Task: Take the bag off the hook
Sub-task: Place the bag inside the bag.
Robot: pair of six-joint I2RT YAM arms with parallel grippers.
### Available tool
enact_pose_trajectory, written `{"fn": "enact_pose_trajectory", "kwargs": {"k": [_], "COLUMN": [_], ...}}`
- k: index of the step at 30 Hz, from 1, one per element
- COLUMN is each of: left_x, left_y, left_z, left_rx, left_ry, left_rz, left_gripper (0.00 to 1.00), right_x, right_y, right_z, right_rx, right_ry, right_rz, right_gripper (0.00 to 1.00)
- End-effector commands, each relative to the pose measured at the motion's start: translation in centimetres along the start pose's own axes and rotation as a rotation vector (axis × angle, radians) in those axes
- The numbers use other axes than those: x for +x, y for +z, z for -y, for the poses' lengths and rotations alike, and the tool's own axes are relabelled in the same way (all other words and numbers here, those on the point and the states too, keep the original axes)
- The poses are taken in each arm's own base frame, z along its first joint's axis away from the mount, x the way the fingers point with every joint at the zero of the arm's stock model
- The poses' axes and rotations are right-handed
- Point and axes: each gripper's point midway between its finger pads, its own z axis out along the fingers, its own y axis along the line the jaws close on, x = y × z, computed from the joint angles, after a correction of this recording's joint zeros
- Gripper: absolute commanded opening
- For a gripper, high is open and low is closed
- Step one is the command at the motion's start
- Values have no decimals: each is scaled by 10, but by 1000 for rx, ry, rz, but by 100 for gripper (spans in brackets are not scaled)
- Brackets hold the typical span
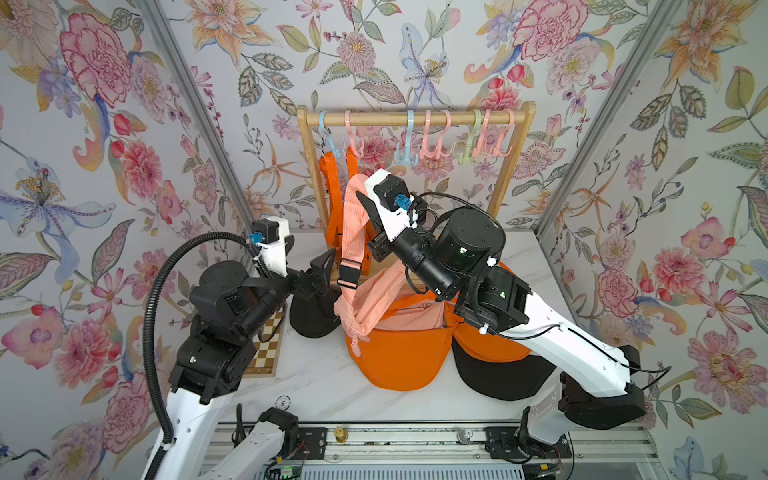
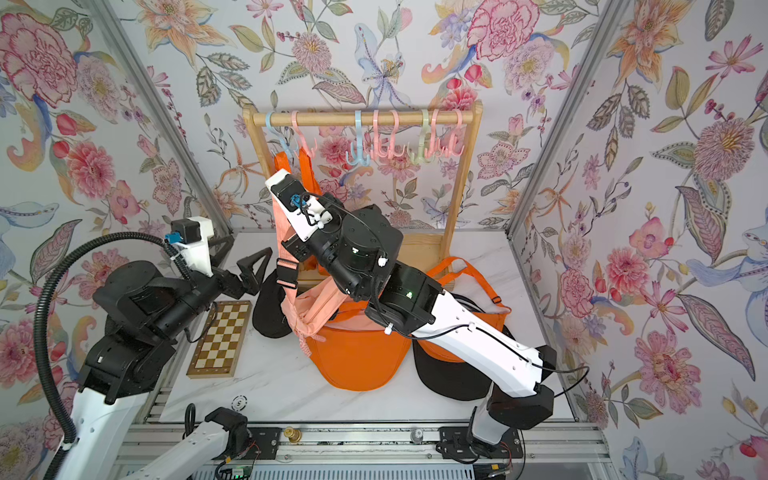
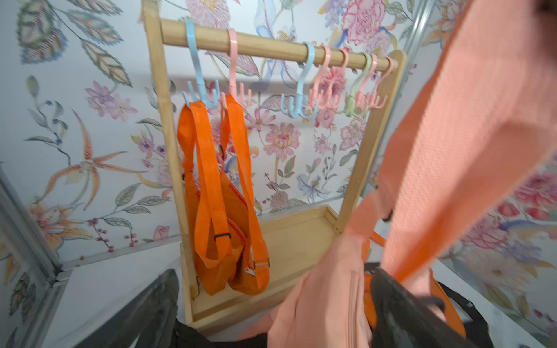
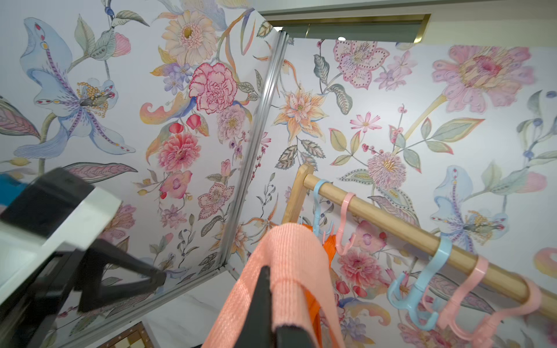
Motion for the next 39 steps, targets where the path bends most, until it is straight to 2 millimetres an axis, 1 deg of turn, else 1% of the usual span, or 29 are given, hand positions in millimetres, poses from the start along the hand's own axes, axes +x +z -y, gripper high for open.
{"fn": "enact_pose_trajectory", "kwargs": {"k": [1,3,5,8,11,13,15,16,17,18,19,20,21,23,24,26,28,29,31,34,39], "left_x": [36,49,56,52,45,50,56,57,56,53,48,42,35,21,15,7,7,11,21,43,86], "left_y": [-2,0,3,3,4,11,20,23,25,27,27,27,25,19,14,4,-5,-10,-17,-26,-38], "left_z": [29,32,37,50,56,53,36,26,17,9,4,1,-1,-2,-3,-5,-9,-13,-17,-25,-44], "left_rx": [169,190,218,285,306,283,185,127,71,26,-4,-30,-43,-63,-75,-92,-124,-147,-177,-225,-345], "left_ry": [-62,-88,-111,-127,-123,-113,-78,-61,-42,-27,-19,-10,4,16,19,22,12,4,-21,-71,-144], "left_rz": [-113,-136,-144,-117,-93,-102,-121,-131,-138,-141,-141,-140,-138,-131,-129,-126,-134,-150,-186,-248,-337], "left_gripper": [100,100,100,100,100,100,99,96,84,59,43,29,20,14,13,16,18,19,20,20,20], "right_x": [-26,-29,-33,-37,-41,-44,-48,-51,-53,-57,-58,-60,-60,-57,-54,-43,-33,-27,-14,4,37], "right_y": [-3,-2,-2,-2,-2,-3,-7,-9,-12,-15,-18,-21,-24,-29,-33,-38,-47,-51,-54,-55,-50], "right_z": [30,28,23,12,0,-8,-16,-19,-22,-25,-27,-28,-28,-30,-33,-44,-53,-55,-56,-59,-67], "right_rx": [159,188,216,250,260,251,235,226,215,206,199,194,191,184,172,135,97,91,84,65,3], "right_ry": [-5,-32,-75,-140,-176,-178,-178,-178,-175,-173,-171,-169,-167,-165,-168,-187,-204,-208,-196,-161,-55], "right_rz": [48,46,43,39,43,46,54,59,63,67,69,68,67,63,62,57,65,62,36,-11,-96], "right_gripper": [0,0,0,0,0,0,0,0,0,0,0,0,0,0,0,0,1,1,1,1,0]}}
